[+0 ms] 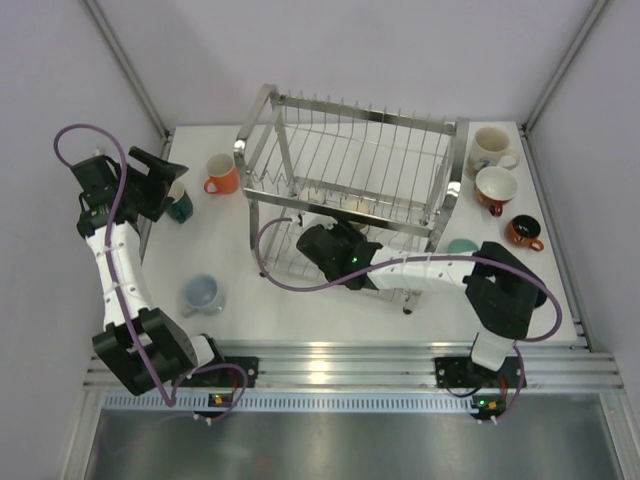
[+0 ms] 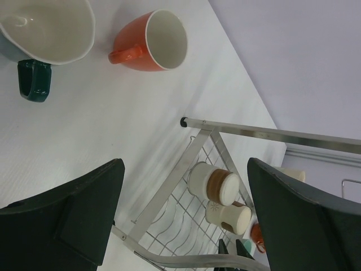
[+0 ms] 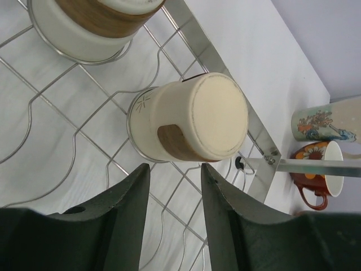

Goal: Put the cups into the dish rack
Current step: Place the cup upside down on the dish rack

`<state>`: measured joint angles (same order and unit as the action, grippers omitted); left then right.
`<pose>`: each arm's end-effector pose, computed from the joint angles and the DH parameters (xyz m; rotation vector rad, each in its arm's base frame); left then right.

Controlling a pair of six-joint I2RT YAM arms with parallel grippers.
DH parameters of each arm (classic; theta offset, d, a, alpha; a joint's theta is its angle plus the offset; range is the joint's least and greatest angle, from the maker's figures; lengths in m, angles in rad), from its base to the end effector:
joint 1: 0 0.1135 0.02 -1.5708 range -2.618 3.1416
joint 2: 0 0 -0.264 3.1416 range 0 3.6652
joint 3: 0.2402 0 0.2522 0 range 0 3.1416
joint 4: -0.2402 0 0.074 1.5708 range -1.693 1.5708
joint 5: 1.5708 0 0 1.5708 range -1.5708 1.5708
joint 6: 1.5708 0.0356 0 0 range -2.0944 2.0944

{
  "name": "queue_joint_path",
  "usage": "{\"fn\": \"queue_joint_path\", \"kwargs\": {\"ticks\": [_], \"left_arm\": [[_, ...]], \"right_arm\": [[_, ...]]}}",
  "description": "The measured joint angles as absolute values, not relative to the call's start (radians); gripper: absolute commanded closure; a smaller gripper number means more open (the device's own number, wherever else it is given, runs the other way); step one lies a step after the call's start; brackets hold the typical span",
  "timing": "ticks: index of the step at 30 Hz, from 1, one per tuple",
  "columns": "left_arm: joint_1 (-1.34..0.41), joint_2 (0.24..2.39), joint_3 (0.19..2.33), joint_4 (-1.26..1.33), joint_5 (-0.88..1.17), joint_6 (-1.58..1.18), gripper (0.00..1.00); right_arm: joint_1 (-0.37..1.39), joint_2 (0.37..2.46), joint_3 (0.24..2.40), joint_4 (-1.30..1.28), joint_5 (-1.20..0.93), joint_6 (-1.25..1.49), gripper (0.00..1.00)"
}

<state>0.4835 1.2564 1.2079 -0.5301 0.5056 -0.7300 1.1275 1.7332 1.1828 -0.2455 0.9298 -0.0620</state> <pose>0.2506 0.1121 0.3551 -0.9672 1.9144 -0.6859 0.1843 0.3216 0.2290 -0.7815 1.8859 -0.4496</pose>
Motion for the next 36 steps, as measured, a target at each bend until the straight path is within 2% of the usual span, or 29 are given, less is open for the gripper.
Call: {"fn": "queue_joint_path", "kwargs": {"ticks": [36], "left_arm": [[0.484,1.301,1.208,-0.522,0.442,-0.684,0.07]], "right_arm": [[1.062,1.775,1.184,-0.196,0.865,-0.155,0.57]]}}
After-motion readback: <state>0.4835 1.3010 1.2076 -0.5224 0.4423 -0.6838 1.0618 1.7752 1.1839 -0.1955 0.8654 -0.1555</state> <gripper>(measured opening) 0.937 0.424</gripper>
